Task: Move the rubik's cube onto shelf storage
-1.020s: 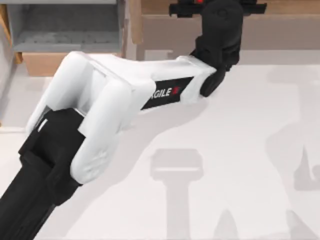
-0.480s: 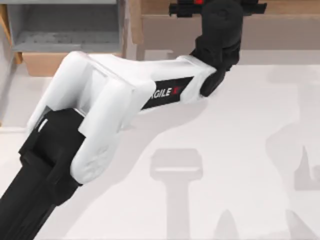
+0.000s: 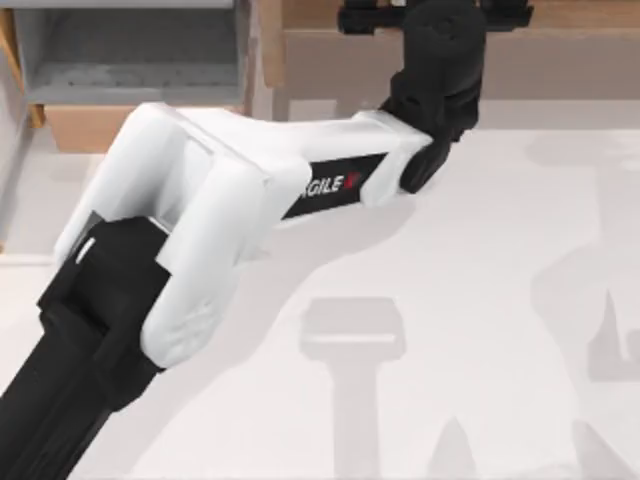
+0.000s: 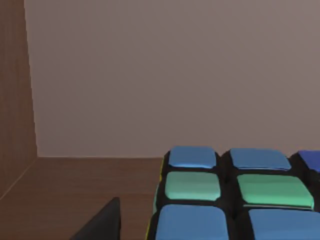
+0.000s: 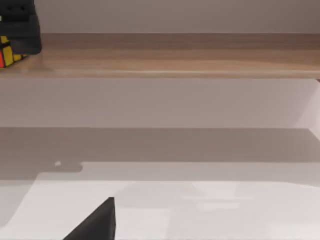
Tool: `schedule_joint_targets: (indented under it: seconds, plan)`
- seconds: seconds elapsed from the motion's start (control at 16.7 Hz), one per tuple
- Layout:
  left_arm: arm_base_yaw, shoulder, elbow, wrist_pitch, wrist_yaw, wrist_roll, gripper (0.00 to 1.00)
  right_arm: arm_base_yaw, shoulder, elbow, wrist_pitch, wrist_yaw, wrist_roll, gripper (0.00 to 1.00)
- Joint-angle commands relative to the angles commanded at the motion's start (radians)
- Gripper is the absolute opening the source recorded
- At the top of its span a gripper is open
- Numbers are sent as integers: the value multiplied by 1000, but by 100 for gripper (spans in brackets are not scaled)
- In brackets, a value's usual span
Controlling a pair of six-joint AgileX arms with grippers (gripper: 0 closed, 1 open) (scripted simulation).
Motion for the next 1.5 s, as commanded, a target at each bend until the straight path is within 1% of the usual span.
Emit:
schedule_joint_targets:
  seconds: [0.24,0.42,0.54,0.66,0.84,1.02,1.14,1.32,1.5]
  plan:
    - [-8,-7,-4,3,5,8,100,0,0,0,0,0,0,100]
    - [-43,-72,-40,30,58,83,100,0,0,0,0,0,0,100]
    - [-61,-144,-83,61,123,175,100,0,0,0,0,0,0,100]
    - [-57,-235,-133,98,208,293,100,0,0,0,0,0,0,100]
    - [16,-399,-216,158,361,505,100,0,0,0,0,0,0,100]
    - [175,-569,-315,214,534,741,100,0,0,0,0,0,0,100]
    - [322,-658,-405,244,649,898,100,0,0,0,0,0,0,100]
    - [583,-731,-595,279,808,1107,100,0,0,0,0,0,0,100]
    - [868,-758,-834,328,950,1269,100,0,0,0,0,0,0,100]
